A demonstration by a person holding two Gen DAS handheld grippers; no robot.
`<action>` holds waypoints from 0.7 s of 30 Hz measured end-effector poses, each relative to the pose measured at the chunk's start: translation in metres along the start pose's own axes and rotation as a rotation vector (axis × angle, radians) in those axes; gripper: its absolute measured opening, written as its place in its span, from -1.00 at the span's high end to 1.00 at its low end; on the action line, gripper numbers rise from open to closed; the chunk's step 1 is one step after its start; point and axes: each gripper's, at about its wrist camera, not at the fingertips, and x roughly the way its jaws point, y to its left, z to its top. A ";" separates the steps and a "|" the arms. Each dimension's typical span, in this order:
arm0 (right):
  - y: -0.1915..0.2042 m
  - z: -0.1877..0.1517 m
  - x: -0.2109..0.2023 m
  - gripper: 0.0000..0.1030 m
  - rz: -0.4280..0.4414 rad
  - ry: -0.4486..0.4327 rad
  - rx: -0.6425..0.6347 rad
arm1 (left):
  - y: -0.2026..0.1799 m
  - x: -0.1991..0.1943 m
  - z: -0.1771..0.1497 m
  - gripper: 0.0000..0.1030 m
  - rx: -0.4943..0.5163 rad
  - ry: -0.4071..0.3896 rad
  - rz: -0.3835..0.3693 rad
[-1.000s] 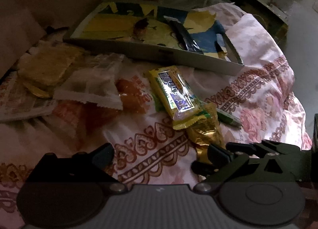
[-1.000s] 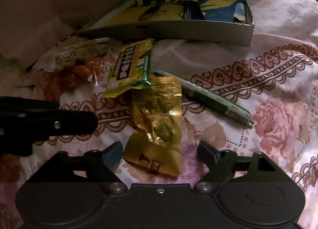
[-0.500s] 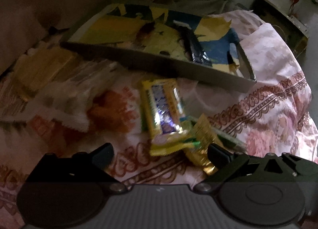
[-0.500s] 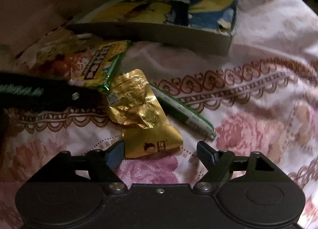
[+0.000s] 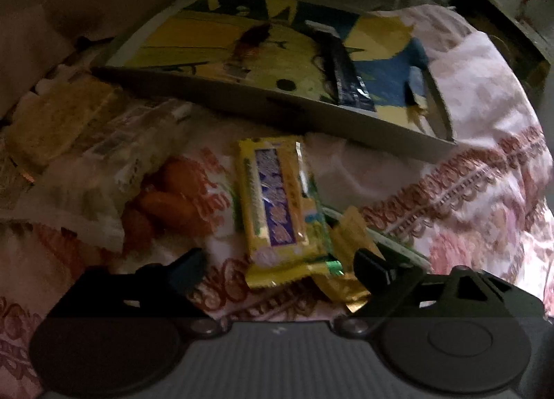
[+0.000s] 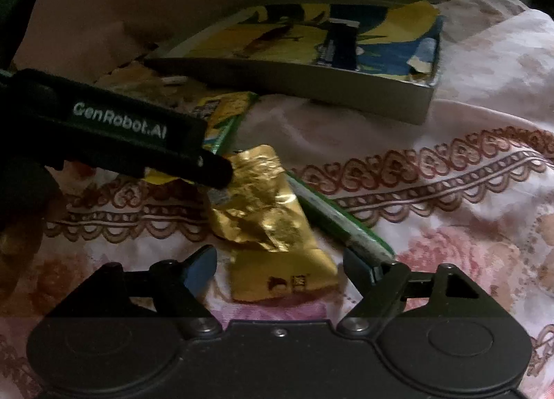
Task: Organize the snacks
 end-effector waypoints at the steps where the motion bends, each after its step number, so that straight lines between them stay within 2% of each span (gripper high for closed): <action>1: 0.001 0.000 0.002 -0.51 -0.002 0.005 -0.004 | -0.001 -0.002 -0.002 -0.84 0.002 -0.009 -0.002; 6: 0.001 -0.003 0.005 -0.31 -0.029 0.032 -0.003 | -0.006 -0.010 -0.005 -0.83 0.015 -0.051 -0.001; 13: -0.018 -0.002 -0.003 -0.30 -0.031 0.073 0.094 | -0.010 -0.007 0.007 -0.75 0.039 -0.068 0.018; 16: -0.025 -0.003 -0.006 -0.30 -0.043 0.076 0.120 | -0.006 0.002 0.013 -0.62 0.027 -0.043 0.019; 21: -0.025 -0.004 -0.004 -0.30 -0.046 0.071 0.122 | -0.005 0.013 0.018 -0.61 0.037 -0.012 0.020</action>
